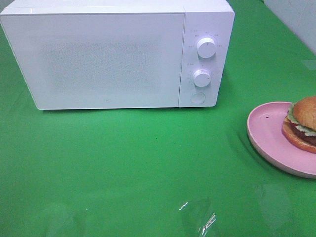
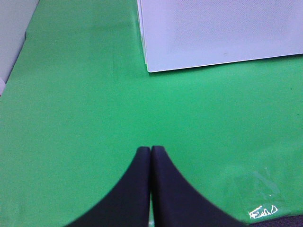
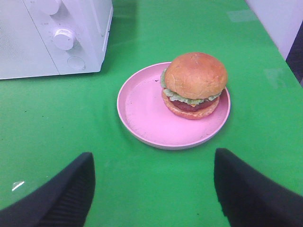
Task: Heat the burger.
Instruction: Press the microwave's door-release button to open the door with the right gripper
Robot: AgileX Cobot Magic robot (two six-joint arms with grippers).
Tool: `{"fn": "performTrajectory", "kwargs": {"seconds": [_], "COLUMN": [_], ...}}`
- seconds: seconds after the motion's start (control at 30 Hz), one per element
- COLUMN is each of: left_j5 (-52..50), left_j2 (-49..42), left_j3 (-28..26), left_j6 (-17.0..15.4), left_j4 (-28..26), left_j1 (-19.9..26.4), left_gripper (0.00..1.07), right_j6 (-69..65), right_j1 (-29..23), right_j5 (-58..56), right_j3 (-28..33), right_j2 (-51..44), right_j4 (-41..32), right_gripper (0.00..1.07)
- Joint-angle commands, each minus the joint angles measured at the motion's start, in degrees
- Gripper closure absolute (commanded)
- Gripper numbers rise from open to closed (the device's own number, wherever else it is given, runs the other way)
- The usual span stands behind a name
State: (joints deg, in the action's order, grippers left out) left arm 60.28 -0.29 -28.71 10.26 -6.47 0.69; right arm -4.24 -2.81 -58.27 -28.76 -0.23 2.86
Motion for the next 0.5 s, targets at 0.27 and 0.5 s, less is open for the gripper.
{"fn": "performTrajectory", "kwargs": {"seconds": [0.27,0.5], "left_j5": [-0.69,-0.69], "left_j2": [-1.55,-1.55], "left_j3": [0.17,0.17], "left_j6": [-0.29,-0.29], "left_j4": [-0.11,-0.11], "left_j1": [0.06,0.06], "left_gripper": [1.06,1.06], "right_j6": [-0.29,-0.29], "right_j1": [-0.06,-0.06], "right_j5": [0.63,0.63], "right_j3": [0.11,0.11], "right_j2": [-1.55,-1.55], "right_j4": [0.0,0.0], "right_gripper": [0.4,0.4]}}
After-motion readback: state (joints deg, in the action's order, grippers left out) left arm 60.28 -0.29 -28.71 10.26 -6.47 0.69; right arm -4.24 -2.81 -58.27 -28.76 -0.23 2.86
